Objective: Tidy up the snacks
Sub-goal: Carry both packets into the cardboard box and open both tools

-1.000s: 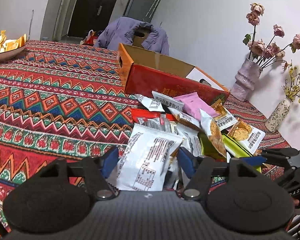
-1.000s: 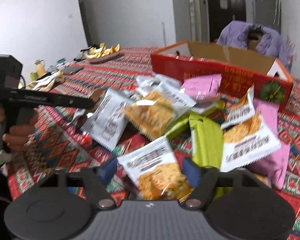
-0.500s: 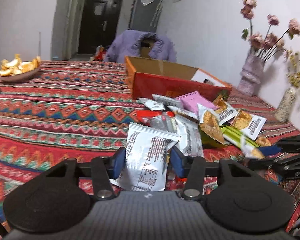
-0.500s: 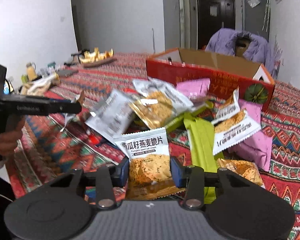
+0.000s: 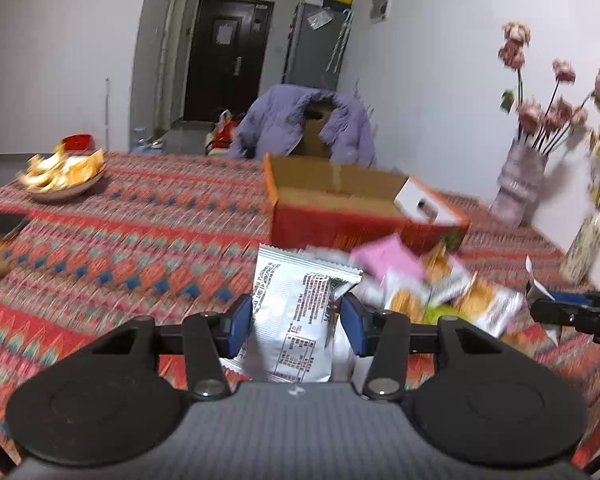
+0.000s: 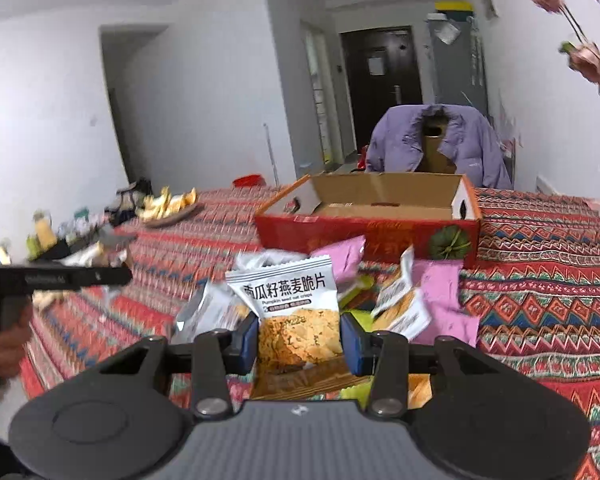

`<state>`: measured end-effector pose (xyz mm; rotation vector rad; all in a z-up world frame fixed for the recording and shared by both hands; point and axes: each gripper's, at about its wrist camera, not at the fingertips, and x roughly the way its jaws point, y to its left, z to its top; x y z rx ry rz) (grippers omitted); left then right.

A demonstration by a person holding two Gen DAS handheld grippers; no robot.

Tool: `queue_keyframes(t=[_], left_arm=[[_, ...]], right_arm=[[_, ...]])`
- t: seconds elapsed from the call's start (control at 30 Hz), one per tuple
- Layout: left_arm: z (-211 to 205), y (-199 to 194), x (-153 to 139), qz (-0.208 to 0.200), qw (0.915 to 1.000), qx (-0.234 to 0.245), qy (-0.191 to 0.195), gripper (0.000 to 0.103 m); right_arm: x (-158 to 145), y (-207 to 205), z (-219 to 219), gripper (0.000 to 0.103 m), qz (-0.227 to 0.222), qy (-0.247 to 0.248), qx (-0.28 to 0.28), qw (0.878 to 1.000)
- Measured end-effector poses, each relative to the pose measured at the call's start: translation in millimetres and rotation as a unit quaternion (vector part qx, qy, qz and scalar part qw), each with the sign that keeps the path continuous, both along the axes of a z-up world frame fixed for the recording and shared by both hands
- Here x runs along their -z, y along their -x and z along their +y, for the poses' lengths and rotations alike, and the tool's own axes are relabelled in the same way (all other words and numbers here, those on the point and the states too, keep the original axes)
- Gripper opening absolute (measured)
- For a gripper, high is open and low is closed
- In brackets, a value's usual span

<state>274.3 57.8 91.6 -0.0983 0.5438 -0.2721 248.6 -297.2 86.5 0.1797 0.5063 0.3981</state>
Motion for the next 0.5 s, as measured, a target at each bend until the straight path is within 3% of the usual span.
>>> queue_keyframes(t=[0.17,0.3,0.5], left_arm=[[-27,-80,-41,0.011,0.9998,0.009,-0.013,0.048],[-55,-155,-60,0.018,0.9990,0.002,-0.040,0.049],[-98,-270,-48,0.052,0.9950,-0.010,-0.084,0.049]], right_arm=[[-44,-77,-45,0.041,0.031,-0.064,0.019,0.997],[-72,-165,-70,0.041,0.054,-0.058,0.035,0.996],[-60,-300,-85,0.042,0.118,-0.022,0.066,0.991]])
